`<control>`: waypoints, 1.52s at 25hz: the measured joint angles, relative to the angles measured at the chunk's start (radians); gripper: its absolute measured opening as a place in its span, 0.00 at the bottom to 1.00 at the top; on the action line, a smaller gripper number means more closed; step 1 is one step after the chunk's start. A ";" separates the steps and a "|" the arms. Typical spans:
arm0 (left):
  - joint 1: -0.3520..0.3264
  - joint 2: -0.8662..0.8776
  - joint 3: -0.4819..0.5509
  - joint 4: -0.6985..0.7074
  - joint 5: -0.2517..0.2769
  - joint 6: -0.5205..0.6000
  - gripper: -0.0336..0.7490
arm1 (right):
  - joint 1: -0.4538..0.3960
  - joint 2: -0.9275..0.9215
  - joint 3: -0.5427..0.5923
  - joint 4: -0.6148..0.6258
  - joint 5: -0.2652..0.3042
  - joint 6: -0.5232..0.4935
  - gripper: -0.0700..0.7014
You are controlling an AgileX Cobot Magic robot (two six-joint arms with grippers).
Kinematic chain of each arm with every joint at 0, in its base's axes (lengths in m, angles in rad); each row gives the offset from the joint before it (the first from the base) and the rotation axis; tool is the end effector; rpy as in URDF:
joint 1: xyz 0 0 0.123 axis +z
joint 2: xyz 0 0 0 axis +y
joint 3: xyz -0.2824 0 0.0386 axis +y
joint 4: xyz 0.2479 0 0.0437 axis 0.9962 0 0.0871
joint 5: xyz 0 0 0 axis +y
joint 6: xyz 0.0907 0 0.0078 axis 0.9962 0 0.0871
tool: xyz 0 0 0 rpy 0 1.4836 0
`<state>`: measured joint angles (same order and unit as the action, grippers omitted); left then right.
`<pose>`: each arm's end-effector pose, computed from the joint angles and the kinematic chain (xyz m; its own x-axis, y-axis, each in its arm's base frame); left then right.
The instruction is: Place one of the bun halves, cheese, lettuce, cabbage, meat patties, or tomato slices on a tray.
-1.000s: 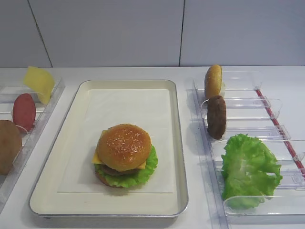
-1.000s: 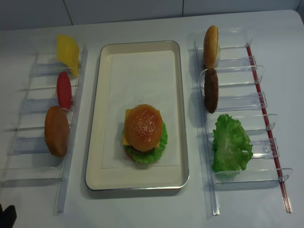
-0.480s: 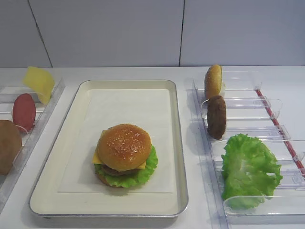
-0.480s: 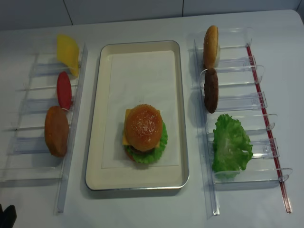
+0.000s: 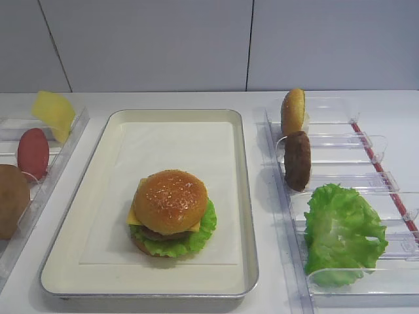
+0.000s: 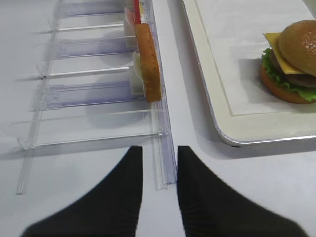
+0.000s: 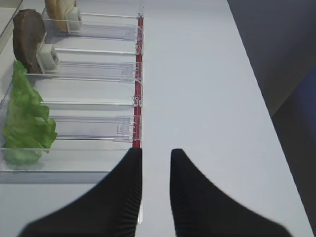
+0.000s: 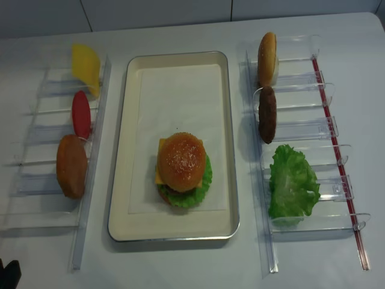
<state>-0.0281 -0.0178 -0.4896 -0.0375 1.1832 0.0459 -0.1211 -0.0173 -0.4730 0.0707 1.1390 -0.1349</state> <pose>-0.0121 -0.0028 0.2646 -0.5527 0.0472 -0.8320 0.0745 0.9972 0.0071 -0.0073 0.0068 0.2636 -0.5318 -0.0409 -0.8459 0.0108 0.9984 -0.0551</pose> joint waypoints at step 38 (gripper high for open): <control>0.000 0.000 0.000 0.000 0.000 0.000 0.27 | 0.000 0.000 0.000 0.000 -0.002 0.000 0.23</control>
<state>-0.0281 -0.0178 -0.4896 -0.0375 1.1832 0.0459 -0.1211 -0.0173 -0.4730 0.0707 1.1374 -0.1353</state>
